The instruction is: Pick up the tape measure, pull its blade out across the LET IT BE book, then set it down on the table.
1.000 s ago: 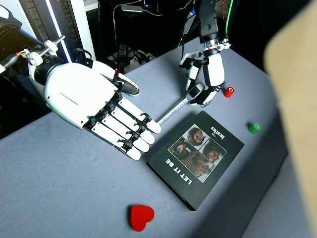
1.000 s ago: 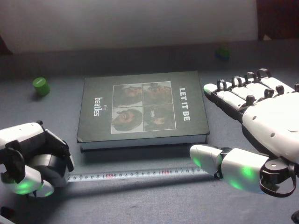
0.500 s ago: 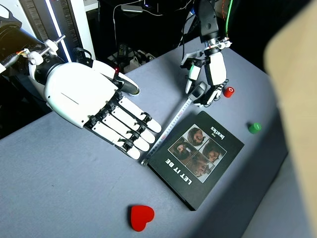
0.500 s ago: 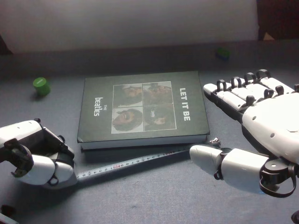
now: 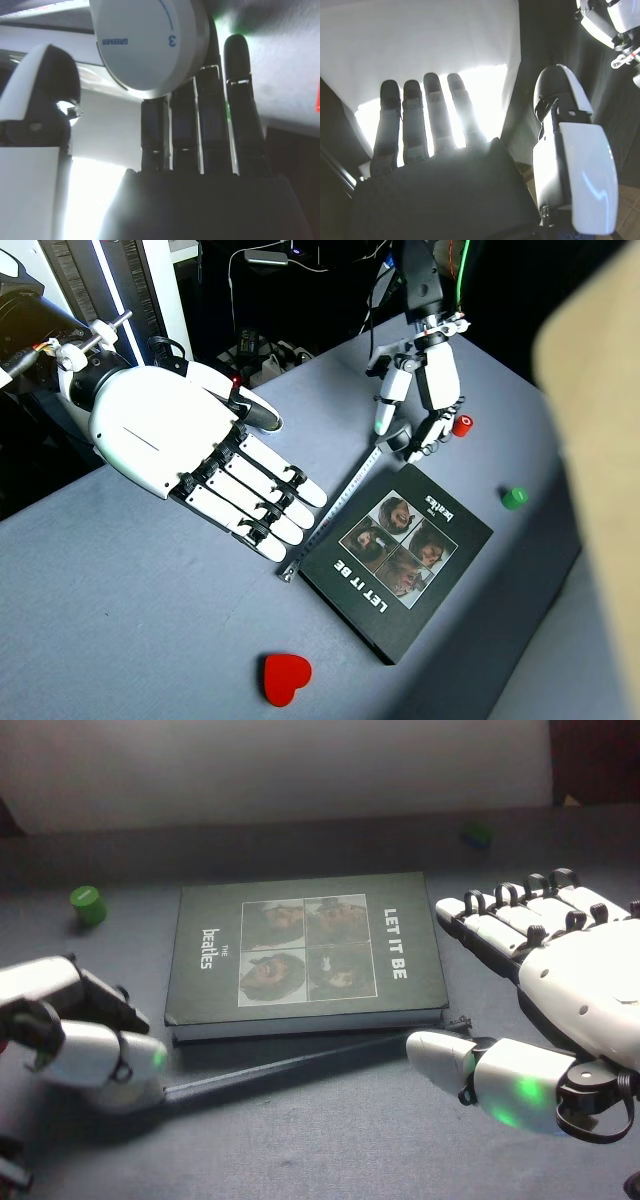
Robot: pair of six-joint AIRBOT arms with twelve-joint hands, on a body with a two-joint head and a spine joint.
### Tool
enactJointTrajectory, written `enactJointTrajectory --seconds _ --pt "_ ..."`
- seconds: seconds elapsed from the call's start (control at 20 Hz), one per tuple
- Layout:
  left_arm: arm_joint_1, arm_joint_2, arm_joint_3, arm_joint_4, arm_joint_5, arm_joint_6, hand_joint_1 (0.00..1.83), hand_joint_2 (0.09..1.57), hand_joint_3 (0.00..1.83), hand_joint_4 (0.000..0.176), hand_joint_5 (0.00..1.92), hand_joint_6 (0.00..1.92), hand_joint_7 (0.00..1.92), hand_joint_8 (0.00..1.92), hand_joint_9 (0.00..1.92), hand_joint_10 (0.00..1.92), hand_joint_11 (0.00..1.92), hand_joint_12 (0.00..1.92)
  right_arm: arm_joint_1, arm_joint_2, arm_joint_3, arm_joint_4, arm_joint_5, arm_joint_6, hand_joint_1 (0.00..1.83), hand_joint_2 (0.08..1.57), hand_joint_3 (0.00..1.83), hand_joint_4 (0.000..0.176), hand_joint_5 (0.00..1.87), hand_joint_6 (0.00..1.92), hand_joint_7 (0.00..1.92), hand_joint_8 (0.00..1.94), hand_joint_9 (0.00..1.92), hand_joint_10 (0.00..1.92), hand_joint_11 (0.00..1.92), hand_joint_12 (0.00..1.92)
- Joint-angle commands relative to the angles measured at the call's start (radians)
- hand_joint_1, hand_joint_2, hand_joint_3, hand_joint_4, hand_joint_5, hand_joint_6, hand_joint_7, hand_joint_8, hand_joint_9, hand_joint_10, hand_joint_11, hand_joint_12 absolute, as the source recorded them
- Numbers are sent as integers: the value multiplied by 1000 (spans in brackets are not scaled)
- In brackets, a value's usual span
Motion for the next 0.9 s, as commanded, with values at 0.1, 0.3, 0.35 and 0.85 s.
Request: enactJointTrajectory --seconds 0.1,0.3,0.35,0.85 --pt "-49 16 26 18 -55 27 557 1048 0 0 689 0 625 0 650 33 345 853 3 3 -4 -83 -60 4 0 1145 0 12 85 0 114 1 82 2 0 458" --pt "-151 18 80 47 -22 88 554 1046 0 0 682 0 606 0 634 23 327 843 2 3 -4 -83 -60 4 0 1146 0 12 89 2 113 0 82 1 0 464" --pt "-184 14 93 58 -16 102 552 1046 0 0 680 0 597 0 631 20 325 840 2 3 -4 -83 -60 4 0 1146 0 13 86 0 104 0 83 1 0 447" --pt "-665 8 -66 -518 -149 1301 581 1050 0 0 847 2 810 226 732 619 546 1169 2 2 -4 -83 -55 5 384 1204 1 0 617 985 677 757 601 1262 557 1715"
